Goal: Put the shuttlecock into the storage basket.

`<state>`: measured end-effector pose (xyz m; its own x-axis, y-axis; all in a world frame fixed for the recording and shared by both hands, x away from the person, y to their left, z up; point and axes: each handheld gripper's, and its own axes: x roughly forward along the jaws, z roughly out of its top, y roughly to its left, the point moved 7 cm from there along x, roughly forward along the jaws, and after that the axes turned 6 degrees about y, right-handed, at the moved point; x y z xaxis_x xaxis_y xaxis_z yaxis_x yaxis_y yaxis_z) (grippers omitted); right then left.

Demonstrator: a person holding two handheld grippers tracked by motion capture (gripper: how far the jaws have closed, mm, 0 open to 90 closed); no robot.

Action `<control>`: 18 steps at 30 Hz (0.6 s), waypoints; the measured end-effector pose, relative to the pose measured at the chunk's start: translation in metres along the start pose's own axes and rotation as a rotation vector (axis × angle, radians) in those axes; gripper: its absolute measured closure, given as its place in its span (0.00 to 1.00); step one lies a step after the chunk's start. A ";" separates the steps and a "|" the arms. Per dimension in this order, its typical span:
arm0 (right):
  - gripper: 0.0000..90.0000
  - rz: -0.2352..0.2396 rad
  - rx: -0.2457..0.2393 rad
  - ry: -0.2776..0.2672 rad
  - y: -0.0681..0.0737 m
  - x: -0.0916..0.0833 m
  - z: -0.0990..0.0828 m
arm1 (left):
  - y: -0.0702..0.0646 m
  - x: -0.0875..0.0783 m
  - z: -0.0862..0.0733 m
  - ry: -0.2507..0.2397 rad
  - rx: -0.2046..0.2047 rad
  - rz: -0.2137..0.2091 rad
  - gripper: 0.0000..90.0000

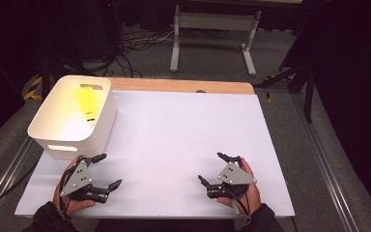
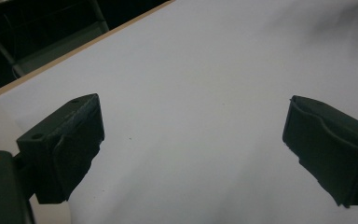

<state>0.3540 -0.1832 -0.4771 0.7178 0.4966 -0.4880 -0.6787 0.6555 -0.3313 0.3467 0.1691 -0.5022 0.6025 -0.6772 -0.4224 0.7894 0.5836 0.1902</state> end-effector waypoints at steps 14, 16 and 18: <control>0.09 -0.008 -0.002 -0.003 0.003 -0.001 0.003 | -0.002 -0.001 0.000 -0.003 0.017 -0.011 0.07; 0.09 -0.010 -0.002 -0.004 0.002 -0.001 0.002 | -0.002 0.000 0.000 -0.004 0.005 -0.019 0.07; 0.09 -0.013 0.001 -0.004 0.002 -0.001 0.002 | -0.002 0.000 -0.001 -0.001 0.014 -0.016 0.07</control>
<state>0.3528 -0.1814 -0.4758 0.7271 0.4907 -0.4801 -0.6694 0.6621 -0.3370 0.3456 0.1682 -0.5033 0.5899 -0.6869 -0.4244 0.8005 0.5663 0.1960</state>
